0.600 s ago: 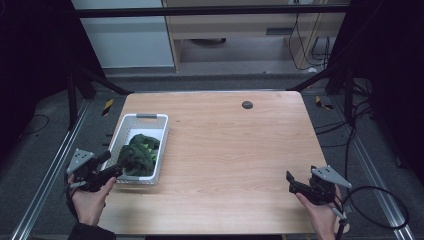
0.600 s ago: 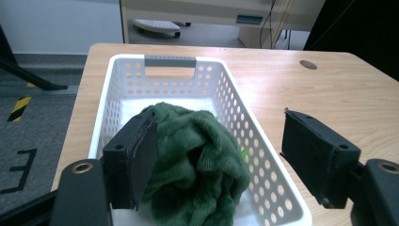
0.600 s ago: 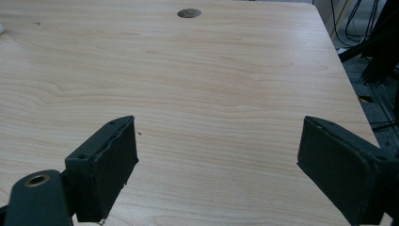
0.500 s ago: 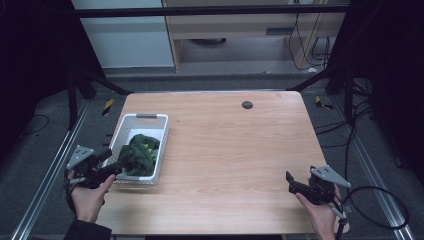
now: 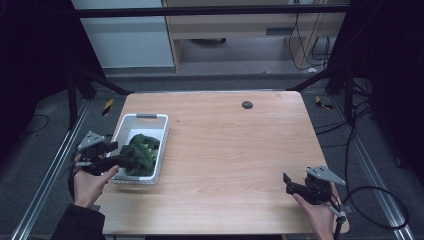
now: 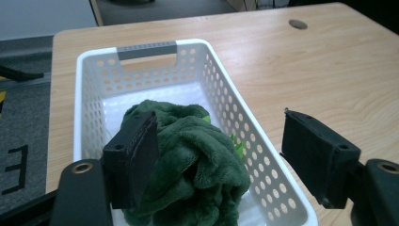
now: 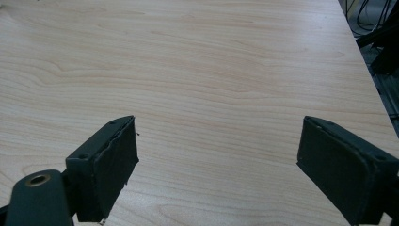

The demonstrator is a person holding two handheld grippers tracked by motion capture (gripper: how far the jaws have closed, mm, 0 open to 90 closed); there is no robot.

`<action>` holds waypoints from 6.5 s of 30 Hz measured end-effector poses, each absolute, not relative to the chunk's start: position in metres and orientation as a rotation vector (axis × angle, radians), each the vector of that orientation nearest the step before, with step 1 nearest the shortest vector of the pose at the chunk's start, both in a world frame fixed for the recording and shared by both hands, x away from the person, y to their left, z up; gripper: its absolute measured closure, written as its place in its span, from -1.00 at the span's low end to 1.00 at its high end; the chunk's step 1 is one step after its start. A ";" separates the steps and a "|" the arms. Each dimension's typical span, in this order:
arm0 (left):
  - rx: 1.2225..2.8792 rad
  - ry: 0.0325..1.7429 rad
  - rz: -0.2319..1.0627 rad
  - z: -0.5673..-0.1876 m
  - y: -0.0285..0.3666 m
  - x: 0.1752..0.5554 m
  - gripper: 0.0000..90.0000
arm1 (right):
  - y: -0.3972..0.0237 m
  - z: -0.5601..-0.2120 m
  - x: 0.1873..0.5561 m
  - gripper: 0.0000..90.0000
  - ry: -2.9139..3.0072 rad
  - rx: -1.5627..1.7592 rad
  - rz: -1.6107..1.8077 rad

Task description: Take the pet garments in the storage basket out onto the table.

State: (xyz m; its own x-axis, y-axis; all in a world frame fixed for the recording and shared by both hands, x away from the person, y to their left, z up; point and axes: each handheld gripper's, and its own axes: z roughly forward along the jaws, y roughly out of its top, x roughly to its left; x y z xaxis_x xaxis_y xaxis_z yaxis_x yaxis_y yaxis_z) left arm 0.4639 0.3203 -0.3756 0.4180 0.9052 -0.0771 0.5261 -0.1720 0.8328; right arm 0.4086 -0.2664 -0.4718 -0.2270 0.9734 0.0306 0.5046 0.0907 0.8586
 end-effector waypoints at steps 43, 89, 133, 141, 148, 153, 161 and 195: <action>2.137 1.314 0.410 -0.369 0.304 0.522 -0.57 | -0.263 -0.481 0.416 -0.77 1.902 1.474 1.018; 2.286 1.482 0.283 -0.425 0.297 0.549 -0.52 | -0.257 -0.488 0.422 -0.86 2.007 1.463 0.974; 2.205 1.348 0.474 -0.334 0.301 0.517 0.69 | -0.259 -0.489 0.422 -0.86 2.014 1.468 0.997; 2.210 1.307 0.477 -0.317 0.304 0.511 0.69 | -0.259 -0.488 0.422 -0.86 2.013 1.466 0.999; 2.228 1.260 0.485 -0.305 0.300 0.503 0.69 | -0.258 -0.488 0.422 -0.86 2.013 1.467 1.000; 2.231 1.212 0.486 -0.294 0.294 0.498 0.69 | -0.259 -0.488 0.422 -0.86 2.010 1.462 0.999; 2.245 1.130 0.489 -0.283 0.275 0.491 0.69 | -0.259 -0.488 0.422 -0.86 2.000 1.453 1.002; 2.374 0.793 0.406 -0.283 0.165 0.499 0.68 | -0.260 -0.487 0.420 -0.85 1.958 1.386 1.011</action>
State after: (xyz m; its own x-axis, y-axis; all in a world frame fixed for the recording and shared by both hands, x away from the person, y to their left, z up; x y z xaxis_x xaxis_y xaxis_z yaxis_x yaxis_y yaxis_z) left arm 0.4985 0.1648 -0.2826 0.7751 0.6247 0.0947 0.4426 -0.6437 0.6243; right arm 0.4202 -0.2603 -0.4867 -0.3316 0.9434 -0.0014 0.5455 0.1929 0.8156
